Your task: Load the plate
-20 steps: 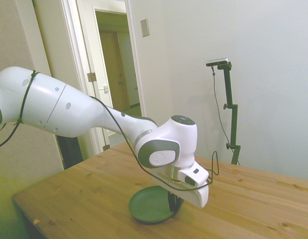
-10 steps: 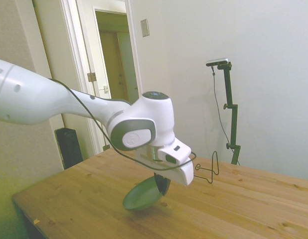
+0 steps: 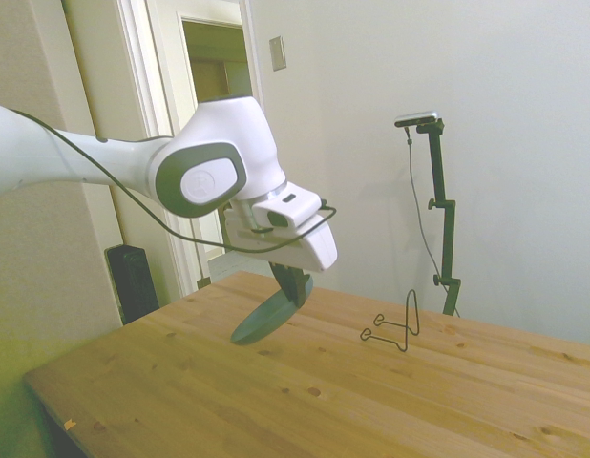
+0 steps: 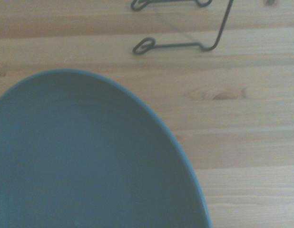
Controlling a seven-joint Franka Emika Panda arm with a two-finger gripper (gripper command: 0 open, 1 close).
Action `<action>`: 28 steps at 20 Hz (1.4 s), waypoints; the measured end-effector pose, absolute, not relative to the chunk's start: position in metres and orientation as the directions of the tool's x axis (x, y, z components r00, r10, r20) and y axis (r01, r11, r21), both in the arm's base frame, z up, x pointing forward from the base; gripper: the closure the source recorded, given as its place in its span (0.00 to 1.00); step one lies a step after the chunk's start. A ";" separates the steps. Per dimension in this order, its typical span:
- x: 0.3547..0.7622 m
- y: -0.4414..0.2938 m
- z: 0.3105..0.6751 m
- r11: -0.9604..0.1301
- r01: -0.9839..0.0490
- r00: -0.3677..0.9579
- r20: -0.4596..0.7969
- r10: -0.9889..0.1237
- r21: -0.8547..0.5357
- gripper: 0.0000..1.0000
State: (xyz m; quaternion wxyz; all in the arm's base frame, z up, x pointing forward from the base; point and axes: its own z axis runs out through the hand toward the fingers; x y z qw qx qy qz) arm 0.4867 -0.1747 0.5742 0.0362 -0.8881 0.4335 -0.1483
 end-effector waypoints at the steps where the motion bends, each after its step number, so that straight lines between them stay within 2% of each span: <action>1: 0.490 -0.176 0.582 -0.609 -0.771 0.562 0.251 -0.788 -0.186 1.00; 11: 0.543 -0.199 0.617 -0.479 -0.872 0.409 0.387 -0.826 -0.100 1.00; 18: 0.568 -0.197 0.635 -0.423 -0.903 0.342 0.466 -0.816 -0.076 1.00; 21: 0.572 -0.192 0.636 -0.396 -0.915 0.313 0.493 -0.812 -0.072 1.00; 28: 0.586 -0.164 0.630 -0.271 -0.958 0.150 0.650 -0.745 -0.089 1.00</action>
